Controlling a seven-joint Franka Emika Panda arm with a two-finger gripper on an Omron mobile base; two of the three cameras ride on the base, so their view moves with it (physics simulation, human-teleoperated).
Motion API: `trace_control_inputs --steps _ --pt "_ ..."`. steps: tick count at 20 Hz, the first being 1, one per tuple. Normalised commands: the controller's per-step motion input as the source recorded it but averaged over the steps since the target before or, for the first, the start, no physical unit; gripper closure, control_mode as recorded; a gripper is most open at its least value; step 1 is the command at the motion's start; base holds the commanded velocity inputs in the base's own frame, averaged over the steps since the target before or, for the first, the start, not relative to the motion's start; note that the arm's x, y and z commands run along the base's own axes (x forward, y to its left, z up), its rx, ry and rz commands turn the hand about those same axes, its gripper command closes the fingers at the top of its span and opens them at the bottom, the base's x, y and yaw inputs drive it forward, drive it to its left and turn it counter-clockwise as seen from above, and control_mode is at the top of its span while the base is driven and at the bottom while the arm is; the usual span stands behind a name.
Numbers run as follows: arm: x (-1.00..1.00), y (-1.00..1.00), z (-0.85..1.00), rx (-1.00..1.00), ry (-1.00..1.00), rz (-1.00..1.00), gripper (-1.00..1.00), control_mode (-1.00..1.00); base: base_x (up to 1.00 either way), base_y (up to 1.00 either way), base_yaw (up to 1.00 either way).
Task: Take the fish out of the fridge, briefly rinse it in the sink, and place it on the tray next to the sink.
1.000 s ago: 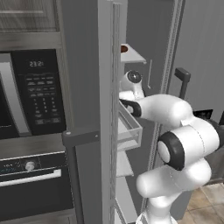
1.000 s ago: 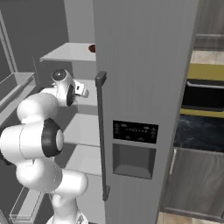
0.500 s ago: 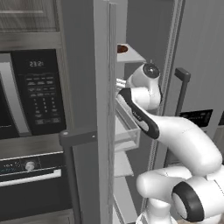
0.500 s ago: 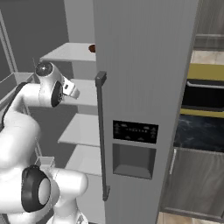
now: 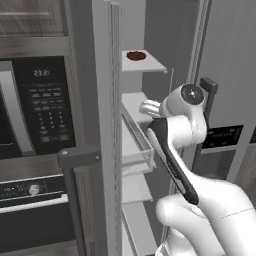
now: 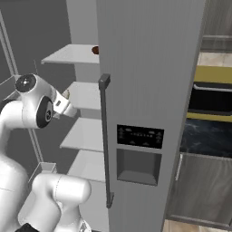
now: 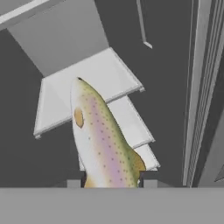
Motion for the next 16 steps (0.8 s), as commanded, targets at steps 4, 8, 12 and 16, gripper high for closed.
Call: trace_control_inputs --steps 4,8,12,16 --pt "-1.0 -0.7 0.33 0.09 -0.1 -0.24 1.0 -1.0 0.0 0.0 0.0" --pt "-0.73 -0.08 0.06 0.08 0.0 -0.51 1.0 1.0 -0.18 0.04 -0.23" --pt "0.0 0.0 0.0 0.0 0.0 0.0 1.0 1.0 -0.46 0.06 -0.98" --pt "0.0 0.0 0.0 0.0 0.0 0.0 1.0 1.0 -0.22 0.0 -1.0"
